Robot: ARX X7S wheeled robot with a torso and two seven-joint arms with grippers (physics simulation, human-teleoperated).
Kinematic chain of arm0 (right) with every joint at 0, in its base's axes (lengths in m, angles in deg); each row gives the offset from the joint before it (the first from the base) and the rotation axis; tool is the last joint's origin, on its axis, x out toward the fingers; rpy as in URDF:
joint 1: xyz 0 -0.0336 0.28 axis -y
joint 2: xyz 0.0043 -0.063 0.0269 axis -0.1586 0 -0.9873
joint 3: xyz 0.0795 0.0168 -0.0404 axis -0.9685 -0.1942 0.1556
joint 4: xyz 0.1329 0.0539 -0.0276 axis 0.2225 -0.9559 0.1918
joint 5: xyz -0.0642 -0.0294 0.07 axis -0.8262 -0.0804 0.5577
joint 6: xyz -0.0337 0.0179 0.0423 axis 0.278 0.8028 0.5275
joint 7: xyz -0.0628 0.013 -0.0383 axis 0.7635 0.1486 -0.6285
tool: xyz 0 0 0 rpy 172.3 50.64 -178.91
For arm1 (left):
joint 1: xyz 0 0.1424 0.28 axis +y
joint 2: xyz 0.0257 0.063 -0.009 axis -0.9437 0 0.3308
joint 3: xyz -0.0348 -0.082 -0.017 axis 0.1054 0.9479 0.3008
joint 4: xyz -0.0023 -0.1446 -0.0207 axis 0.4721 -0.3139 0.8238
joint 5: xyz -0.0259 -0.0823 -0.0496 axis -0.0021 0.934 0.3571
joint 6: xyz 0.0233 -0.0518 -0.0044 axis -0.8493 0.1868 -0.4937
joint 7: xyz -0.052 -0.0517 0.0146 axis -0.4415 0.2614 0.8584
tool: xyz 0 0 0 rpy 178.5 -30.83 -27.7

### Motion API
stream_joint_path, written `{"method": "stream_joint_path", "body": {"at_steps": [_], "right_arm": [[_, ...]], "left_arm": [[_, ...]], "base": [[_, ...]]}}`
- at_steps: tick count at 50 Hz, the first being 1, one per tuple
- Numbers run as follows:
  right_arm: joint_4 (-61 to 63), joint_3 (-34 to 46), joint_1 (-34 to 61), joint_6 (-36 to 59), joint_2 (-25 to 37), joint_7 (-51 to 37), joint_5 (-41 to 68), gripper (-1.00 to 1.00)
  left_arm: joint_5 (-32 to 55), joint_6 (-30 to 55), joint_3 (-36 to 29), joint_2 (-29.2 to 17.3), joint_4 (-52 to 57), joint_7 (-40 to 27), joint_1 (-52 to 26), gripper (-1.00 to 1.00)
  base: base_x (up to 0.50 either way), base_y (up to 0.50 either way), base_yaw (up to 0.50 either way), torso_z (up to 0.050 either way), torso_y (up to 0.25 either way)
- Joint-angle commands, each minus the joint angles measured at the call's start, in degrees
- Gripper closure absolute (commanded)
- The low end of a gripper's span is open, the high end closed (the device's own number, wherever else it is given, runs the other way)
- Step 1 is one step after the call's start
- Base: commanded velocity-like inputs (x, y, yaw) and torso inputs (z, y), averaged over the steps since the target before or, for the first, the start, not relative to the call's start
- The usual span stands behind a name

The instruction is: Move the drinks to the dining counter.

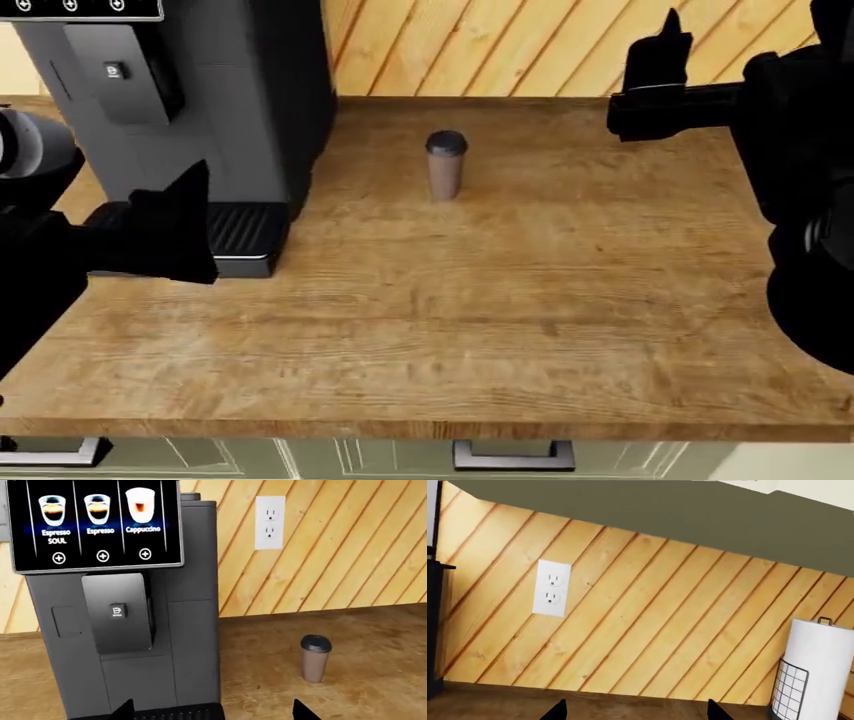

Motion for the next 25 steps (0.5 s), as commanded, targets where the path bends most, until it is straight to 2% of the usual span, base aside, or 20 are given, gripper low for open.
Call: {"method": "stream_joint_path", "body": {"at_steps": [1,6,21,23,25], "right_arm": [[-0.16,0.34,-0.06,0.06,-0.13,0.21,-0.18,-1.0],[-0.93,0.05,-0.48,-0.19,-0.08,-1.07,0.72,-1.0],[-3.19,0.61,-1.36,0.34,-0.75,-0.56,5.67,-1.0],[-5.32,2.43,0.12,2.9,-1.09,-4.65,7.22,-1.0],[-7.79,3.26,-0.06,3.17,-2.5,-3.77,8.31,-1.0]], "left_arm": [[-0.21,-0.35,0.43,-0.15,0.15,0.16,0.72,-1.0],[-0.28,-0.38,0.38,-0.14,0.11,0.17,0.8,-1.0],[-0.33,-0.54,0.38,-0.17,0.13,0.21,0.97,-1.0],[-0.42,-0.57,0.4,-0.17,0.12,0.25,1.07,-1.0],[-0.54,-0.54,0.21,0.01,0.08,0.3,1.01,-1.0]], "base": [[0.5,-0.18,0.0,0.0,0.0],[0.47,-0.18,0.0,0.0,0.002],[0.0,0.0,0.0,0.0,0.001],[0.0,0.0,0.0,0.0,0.0],[0.0,0.0,0.0,0.0,0.0]]}}
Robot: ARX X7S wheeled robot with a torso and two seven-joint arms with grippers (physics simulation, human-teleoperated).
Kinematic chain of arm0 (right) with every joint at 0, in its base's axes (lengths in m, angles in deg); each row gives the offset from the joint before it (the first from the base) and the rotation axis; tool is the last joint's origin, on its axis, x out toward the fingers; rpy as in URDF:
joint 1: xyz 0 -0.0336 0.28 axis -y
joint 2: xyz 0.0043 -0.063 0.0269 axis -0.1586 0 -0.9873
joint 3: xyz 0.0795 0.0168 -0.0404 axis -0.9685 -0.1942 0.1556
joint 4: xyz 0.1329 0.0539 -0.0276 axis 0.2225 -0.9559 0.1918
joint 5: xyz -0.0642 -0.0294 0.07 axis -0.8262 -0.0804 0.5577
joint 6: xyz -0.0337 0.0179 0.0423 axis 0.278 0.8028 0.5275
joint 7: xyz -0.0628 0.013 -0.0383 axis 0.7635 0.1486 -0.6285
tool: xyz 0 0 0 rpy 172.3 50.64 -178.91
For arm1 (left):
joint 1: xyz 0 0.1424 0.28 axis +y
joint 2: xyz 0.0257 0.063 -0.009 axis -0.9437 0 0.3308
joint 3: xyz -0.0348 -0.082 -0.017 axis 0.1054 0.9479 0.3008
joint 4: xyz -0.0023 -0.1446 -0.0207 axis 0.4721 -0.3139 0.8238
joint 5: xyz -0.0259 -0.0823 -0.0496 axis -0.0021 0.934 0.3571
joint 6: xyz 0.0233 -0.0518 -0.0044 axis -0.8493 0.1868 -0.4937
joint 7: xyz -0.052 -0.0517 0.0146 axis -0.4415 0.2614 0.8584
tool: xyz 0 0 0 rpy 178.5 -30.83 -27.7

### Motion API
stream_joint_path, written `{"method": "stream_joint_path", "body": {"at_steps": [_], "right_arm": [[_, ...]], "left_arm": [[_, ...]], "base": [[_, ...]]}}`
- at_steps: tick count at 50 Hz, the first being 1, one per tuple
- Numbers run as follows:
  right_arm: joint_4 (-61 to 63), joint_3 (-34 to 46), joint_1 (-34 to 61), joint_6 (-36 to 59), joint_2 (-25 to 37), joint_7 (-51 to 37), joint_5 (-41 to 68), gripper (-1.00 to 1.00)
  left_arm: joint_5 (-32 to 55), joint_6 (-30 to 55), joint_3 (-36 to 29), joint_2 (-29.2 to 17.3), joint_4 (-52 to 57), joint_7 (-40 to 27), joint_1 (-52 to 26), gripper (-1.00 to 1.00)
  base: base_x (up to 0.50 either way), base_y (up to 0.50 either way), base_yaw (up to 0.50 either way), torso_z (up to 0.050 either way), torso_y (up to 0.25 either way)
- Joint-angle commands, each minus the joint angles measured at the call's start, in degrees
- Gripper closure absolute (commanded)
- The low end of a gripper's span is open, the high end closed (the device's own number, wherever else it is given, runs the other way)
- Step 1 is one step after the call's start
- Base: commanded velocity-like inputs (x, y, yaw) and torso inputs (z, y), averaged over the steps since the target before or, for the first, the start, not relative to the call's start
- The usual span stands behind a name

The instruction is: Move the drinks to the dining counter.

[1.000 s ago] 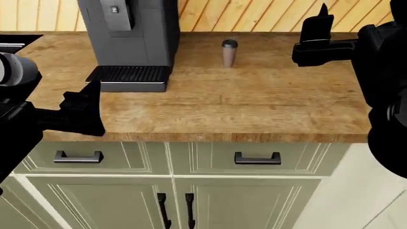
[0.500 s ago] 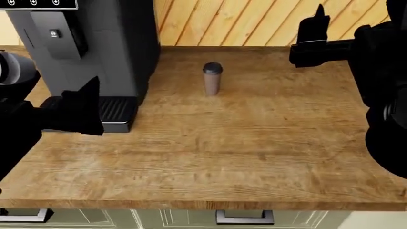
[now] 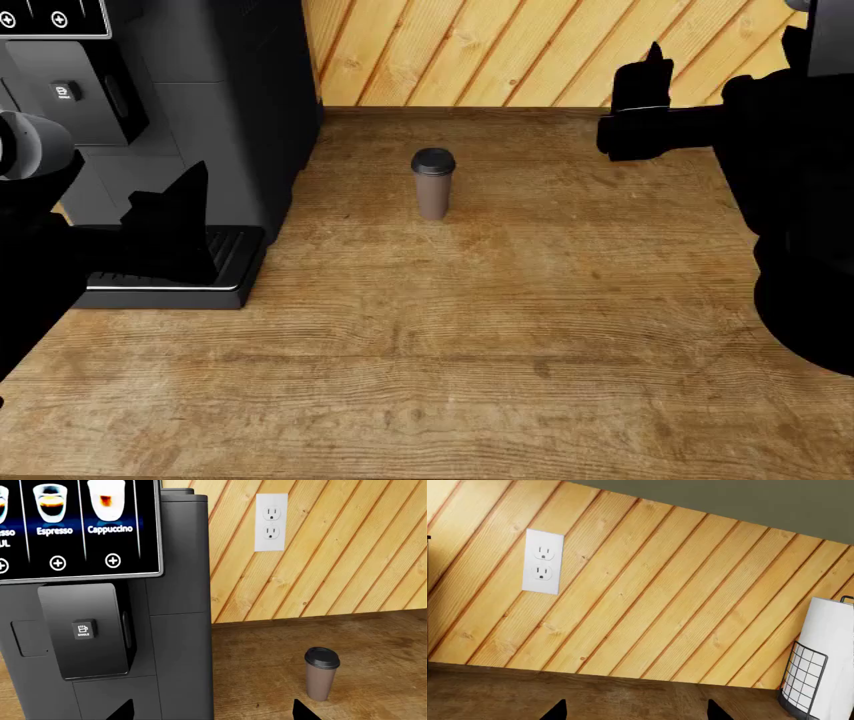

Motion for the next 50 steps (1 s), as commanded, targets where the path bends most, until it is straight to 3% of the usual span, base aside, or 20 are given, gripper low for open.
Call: {"method": "stream_joint_path", "body": {"at_steps": [1,8,24,30,50], "right_arm": [[-5.34,2.53,0.63,2.18,-2.26,-1.53,3.51,-1.0],[-7.05,5.24,2.56,4.43,-4.78,0.83,2.26,-1.0],[-12.74,7.26,-1.61,-0.56,-8.96,17.52,-3.99,-1.0],[-17.13,7.57,-2.3,0.2,-10.54,16.96,-0.31,-1.0],[-20.1,11.89,-1.88,-0.98,-15.47,25.89,-6.59,-1.0]], "left_arm": [[-0.31,-0.08,-0.15,0.15,-0.04,0.12,0.18,-1.0],[-0.08,-0.43,0.53,-0.33,0.14,0.13,0.91,-1.0],[-1.04,-0.59,0.76,-0.27,0.01,0.84,1.98,-1.0],[-1.51,-0.49,0.47,-0.03,-0.4,1.21,1.98,-1.0],[-1.2,-0.91,1.12,-0.7,-0.11,0.87,2.87,-1.0]], "base": [[0.0,0.0,0.0,0.0,0.0],[0.0,0.0,0.0,0.0,0.0],[0.0,0.0,0.0,0.0,0.0],[0.0,0.0,0.0,0.0,0.0],[0.0,0.0,0.0,0.0,0.0]]}}
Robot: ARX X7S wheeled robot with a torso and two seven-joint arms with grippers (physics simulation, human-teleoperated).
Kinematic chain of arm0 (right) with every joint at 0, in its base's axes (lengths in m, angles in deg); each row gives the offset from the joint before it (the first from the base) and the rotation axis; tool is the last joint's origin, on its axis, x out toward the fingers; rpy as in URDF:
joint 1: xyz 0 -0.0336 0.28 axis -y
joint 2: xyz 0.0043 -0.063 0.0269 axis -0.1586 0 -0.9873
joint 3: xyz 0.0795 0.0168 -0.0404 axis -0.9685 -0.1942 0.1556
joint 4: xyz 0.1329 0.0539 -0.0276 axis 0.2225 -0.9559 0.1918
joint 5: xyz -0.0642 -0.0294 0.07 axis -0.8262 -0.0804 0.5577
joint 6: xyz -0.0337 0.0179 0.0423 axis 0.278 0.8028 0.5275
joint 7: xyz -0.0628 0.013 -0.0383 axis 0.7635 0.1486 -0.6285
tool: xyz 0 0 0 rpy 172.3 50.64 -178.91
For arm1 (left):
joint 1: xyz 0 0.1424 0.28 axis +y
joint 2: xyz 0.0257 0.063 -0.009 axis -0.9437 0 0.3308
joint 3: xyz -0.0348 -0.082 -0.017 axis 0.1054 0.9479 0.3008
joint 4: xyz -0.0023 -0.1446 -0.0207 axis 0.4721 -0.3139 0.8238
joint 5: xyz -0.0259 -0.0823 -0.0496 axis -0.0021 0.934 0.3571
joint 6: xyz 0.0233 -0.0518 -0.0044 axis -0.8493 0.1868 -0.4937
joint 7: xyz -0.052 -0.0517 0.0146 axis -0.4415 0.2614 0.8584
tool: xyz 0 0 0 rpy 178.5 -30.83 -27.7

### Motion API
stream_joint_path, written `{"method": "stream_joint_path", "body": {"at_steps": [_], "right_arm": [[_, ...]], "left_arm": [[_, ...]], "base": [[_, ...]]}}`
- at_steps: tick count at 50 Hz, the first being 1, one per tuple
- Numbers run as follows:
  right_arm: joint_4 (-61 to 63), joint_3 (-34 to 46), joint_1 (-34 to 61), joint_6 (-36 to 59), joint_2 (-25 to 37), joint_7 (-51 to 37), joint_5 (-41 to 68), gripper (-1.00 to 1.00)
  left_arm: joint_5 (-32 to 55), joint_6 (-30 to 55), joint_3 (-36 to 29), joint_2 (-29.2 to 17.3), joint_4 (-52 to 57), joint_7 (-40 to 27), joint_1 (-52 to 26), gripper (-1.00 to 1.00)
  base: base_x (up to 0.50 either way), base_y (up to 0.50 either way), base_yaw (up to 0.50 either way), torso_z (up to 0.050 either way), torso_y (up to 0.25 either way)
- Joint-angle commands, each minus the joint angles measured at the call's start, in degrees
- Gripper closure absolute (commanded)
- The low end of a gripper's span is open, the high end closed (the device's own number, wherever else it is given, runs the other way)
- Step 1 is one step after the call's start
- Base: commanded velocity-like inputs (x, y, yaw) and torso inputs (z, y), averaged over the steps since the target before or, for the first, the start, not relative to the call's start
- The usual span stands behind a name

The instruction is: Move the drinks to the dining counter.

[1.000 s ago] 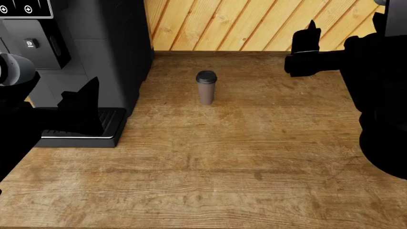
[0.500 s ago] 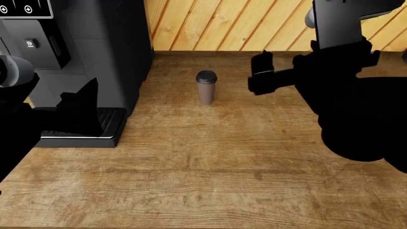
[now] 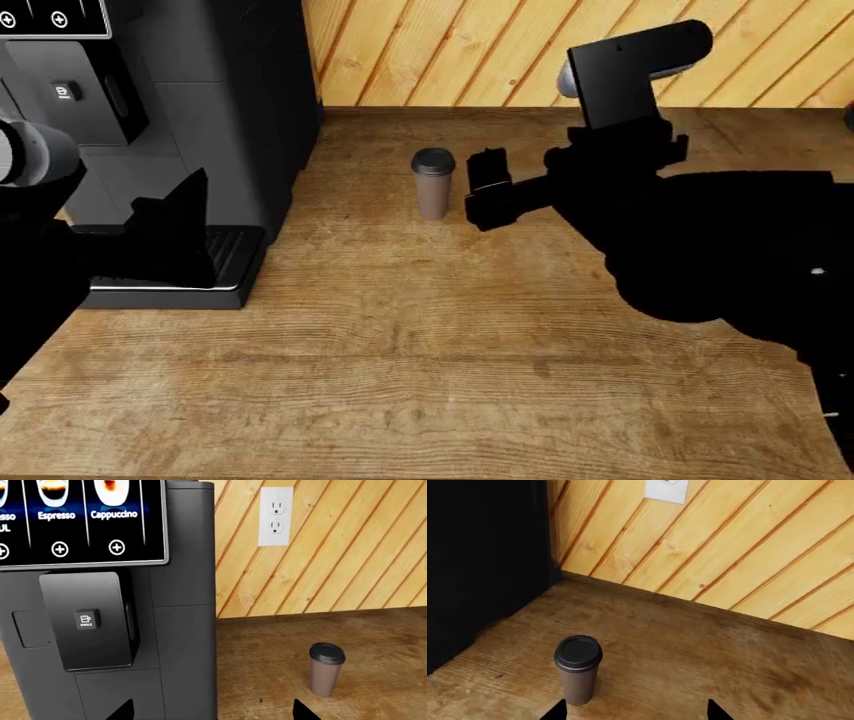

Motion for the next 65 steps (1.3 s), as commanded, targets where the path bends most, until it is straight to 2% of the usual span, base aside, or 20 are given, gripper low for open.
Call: {"method": "stream_joint_path", "body": {"at_steps": [1,11,30,47,65], "right_arm": [[-3.3,2.48,-0.03,-0.78,-3.31,5.23,-2.92,-1.0],[-6.83,4.88,-0.4,-2.9,-5.53,9.72,-7.74,-1.0],[-21.72,10.16,1.83,-8.15,-12.5,20.01,-17.68,-1.0],[-32.24,13.55,3.2,-11.14,-17.85,27.55,-21.9,-1.0],[-49.24,17.11,5.28,-17.22,-26.0,37.1,-27.45,-1.0]], "left_arm": [[0.67,-0.39,0.8,-0.8,0.34,-0.4,0.61,-1.0],[0.32,-0.29,0.59,-0.8,0.12,-0.32,0.62,-1.0],[-1.2,-0.33,0.6,-0.66,-0.3,0.55,2.37,-1.0],[-3.14,-0.69,0.87,-0.23,-1.0,1.94,4.2,-1.0],[-3.21,-0.22,0.09,-0.35,-1.29,1.64,3.81,-1.0]], "base": [[0.0,0.0,0.0,0.0,0.0],[0.0,0.0,0.0,0.0,0.0],[0.0,0.0,0.0,0.0,0.0],[0.0,0.0,0.0,0.0,0.0],[0.0,0.0,0.0,0.0,0.0]]}}
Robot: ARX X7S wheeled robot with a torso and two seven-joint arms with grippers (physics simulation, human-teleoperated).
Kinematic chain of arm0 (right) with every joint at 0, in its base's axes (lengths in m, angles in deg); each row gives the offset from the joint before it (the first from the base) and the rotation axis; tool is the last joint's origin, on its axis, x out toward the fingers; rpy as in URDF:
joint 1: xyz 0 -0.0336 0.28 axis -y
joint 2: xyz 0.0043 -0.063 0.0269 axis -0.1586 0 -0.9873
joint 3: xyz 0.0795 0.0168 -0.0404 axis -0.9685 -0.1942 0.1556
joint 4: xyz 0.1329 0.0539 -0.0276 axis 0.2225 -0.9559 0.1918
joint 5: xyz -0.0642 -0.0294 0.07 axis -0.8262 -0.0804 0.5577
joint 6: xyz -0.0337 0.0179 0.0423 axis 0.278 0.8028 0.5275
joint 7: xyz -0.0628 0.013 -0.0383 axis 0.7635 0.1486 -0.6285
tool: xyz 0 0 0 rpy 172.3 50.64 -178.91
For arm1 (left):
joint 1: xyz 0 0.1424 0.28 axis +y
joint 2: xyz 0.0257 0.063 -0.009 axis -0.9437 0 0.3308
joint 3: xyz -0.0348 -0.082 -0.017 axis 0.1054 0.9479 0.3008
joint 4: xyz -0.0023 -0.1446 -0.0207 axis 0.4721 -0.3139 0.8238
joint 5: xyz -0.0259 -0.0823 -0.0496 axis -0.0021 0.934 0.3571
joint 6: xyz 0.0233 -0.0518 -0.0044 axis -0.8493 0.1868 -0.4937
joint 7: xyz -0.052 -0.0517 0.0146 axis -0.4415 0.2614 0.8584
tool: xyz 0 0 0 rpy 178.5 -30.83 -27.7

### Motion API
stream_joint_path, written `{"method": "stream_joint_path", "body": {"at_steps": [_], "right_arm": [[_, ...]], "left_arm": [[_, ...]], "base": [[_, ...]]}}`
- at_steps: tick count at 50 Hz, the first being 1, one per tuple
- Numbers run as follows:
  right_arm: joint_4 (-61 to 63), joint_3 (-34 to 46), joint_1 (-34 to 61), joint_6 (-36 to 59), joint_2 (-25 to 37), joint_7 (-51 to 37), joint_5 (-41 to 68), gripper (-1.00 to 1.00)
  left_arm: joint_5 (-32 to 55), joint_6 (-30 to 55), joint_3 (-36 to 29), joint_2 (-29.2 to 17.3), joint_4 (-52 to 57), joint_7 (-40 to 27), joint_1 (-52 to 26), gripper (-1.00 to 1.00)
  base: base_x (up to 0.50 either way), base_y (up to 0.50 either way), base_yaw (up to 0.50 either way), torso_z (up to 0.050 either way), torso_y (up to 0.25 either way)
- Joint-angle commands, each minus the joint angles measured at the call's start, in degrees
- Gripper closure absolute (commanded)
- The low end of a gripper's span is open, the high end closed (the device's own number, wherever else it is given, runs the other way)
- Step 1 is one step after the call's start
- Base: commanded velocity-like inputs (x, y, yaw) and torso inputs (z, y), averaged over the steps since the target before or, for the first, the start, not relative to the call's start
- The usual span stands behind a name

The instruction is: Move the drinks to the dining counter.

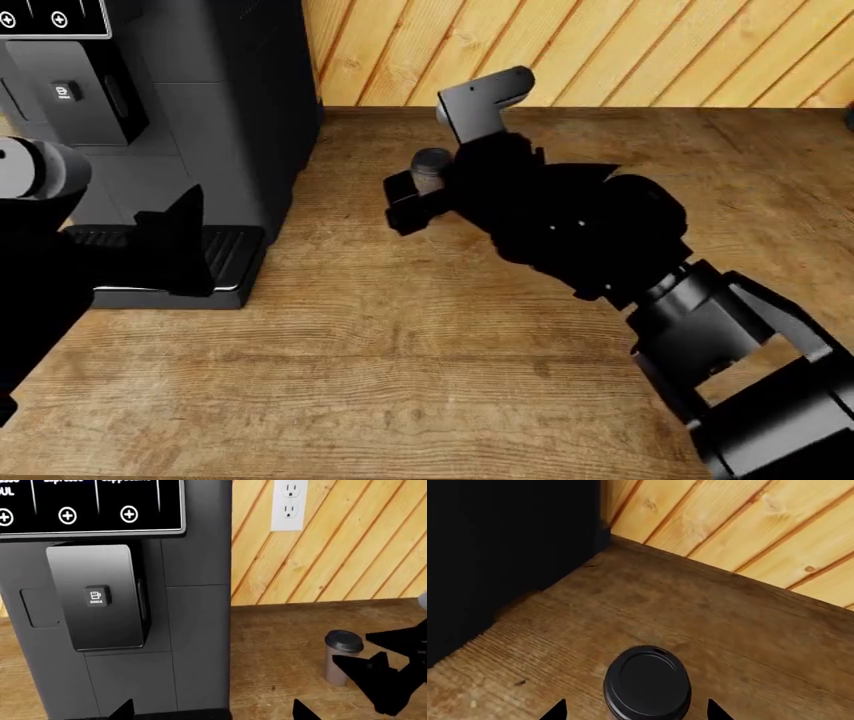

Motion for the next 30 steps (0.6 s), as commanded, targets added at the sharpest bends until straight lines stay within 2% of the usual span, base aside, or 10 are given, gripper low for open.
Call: {"method": "stream_joint_path", "body": {"at_steps": [1,16,25,26,30], "right_arm": [[-10.97,2.44,1.25,-4.06,-5.53,6.32,-3.61,-1.0],[-23.22,3.0,1.92,-7.42,-9.32,9.56,-5.31,-1.0],[-22.48,3.4,1.54,-7.14,-8.87,9.23,-5.1,-1.0],[-22.24,3.41,1.51,-7.15,-8.76,9.14,-5.07,1.0],[-21.14,3.24,1.32,-6.93,-8.12,8.86,-4.67,1.0]], "left_arm": [[0.0,0.26,-0.36,-0.19,0.06,-0.32,0.0,-1.0],[-0.8,-0.32,0.43,-0.32,0.11,0.33,1.91,-1.0],[-1.39,-0.45,0.31,0.01,-0.05,0.72,2.08,-1.0],[-1.39,-0.41,0.25,0.01,-0.06,0.73,1.99,-1.0],[-1.45,-0.54,0.38,0.0,-0.1,0.85,2.09,-1.0]], "base": [[0.0,0.0,0.0,0.0,0.0],[0.0,0.0,0.0,0.0,0.0],[0.0,0.0,0.0,0.0,0.0],[0.0,0.0,0.0,0.0,0.0],[0.0,0.0,0.0,0.0,0.0]]}}
